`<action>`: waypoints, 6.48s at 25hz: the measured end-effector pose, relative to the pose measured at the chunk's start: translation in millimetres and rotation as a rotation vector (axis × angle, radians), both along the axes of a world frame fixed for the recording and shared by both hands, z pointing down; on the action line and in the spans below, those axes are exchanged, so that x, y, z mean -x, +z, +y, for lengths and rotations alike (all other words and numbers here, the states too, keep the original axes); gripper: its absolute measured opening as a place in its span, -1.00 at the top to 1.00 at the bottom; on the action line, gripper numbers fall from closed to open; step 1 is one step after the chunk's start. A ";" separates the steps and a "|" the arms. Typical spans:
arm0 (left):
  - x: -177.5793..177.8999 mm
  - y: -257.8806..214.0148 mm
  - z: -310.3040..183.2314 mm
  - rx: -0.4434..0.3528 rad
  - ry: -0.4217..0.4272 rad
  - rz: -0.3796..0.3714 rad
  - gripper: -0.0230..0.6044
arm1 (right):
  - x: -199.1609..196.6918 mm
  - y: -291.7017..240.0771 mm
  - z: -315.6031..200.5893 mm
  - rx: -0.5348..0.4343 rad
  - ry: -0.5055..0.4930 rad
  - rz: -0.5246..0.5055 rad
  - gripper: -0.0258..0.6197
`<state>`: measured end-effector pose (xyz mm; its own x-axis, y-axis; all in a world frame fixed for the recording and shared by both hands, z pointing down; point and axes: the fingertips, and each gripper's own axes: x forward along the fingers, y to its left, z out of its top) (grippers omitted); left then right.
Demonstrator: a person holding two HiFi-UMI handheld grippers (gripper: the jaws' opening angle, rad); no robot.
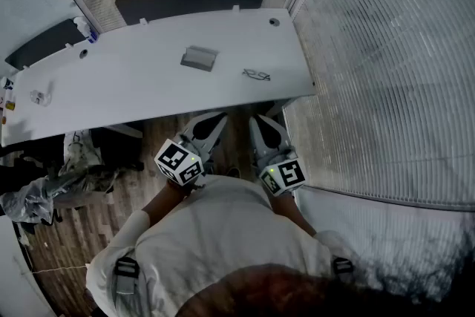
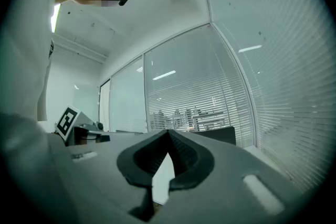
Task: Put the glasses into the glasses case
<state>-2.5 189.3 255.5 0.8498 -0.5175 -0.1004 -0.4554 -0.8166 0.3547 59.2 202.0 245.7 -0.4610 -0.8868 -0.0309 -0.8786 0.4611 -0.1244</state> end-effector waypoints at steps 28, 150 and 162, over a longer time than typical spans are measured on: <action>-51.7 14.0 4.4 0.035 -0.022 -0.050 0.93 | -54.6 3.9 5.5 0.018 -0.049 -0.055 0.92; -98.9 350.6 -323.7 0.513 0.017 -0.244 0.93 | -98.7 390.0 -318.5 0.374 -0.304 0.979 0.57; -89.3 348.1 -331.6 0.525 -0.004 -0.245 0.93 | -98.5 395.9 -312.0 0.395 -0.405 1.082 0.51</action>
<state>86.8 -142.2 603.7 0.8137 -0.4483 0.3701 -0.5782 -0.5580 0.5952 157.8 -110.0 641.7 -0.3270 -0.5349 0.7791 -0.4175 0.8213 0.3887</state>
